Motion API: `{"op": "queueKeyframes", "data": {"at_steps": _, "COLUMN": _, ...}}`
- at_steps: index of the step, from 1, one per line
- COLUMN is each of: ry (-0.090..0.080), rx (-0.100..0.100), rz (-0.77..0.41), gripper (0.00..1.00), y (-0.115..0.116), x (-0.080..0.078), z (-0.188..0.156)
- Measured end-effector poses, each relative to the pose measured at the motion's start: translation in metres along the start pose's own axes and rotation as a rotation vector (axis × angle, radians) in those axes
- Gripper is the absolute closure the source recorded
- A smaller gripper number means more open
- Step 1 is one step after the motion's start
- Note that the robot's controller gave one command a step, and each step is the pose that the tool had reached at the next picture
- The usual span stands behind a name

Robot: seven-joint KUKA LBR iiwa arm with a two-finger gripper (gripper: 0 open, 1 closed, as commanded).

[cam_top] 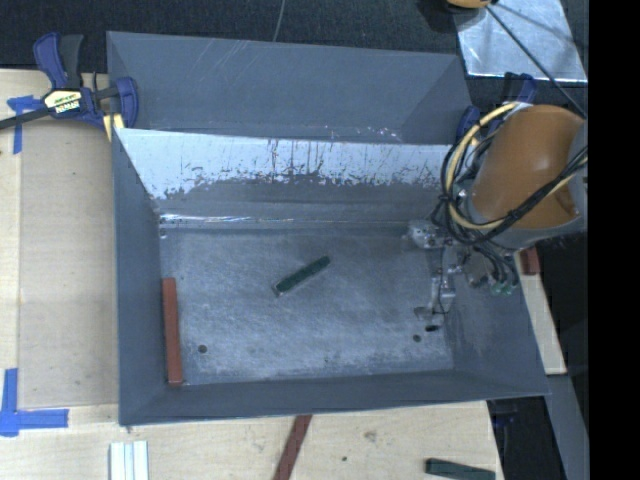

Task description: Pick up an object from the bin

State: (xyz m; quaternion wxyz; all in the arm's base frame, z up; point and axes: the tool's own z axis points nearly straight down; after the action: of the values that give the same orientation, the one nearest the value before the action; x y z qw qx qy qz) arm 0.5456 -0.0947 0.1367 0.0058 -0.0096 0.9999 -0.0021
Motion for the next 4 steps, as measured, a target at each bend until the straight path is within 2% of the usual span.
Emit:
{"op": "queueKeyframes", "data": {"at_steps": 1, "ry": 0.011, "rx": -0.005, "rz": -0.181, "gripper": 0.0, "y": 0.053, "x": -0.032, "z": 0.014}}
{"op": "queueKeyframes", "data": {"at_steps": 2, "ry": 0.005, "rx": -0.006, "rz": -0.192, "gripper": 0.0, "y": 0.061, "x": -0.022, "z": 0.034}}
{"op": "queueKeyframes", "data": {"at_steps": 3, "ry": 0.005, "rx": -0.005, "rz": -0.091, "gripper": 1.0, "y": 0.108, "x": -0.065, "z": 0.066}}
{"op": "queueKeyframes", "data": {"at_steps": 4, "ry": 0.006, "rx": -0.004, "rz": -0.091, "gripper": 0.0, "y": 0.107, "x": -0.064, "z": 0.066}}
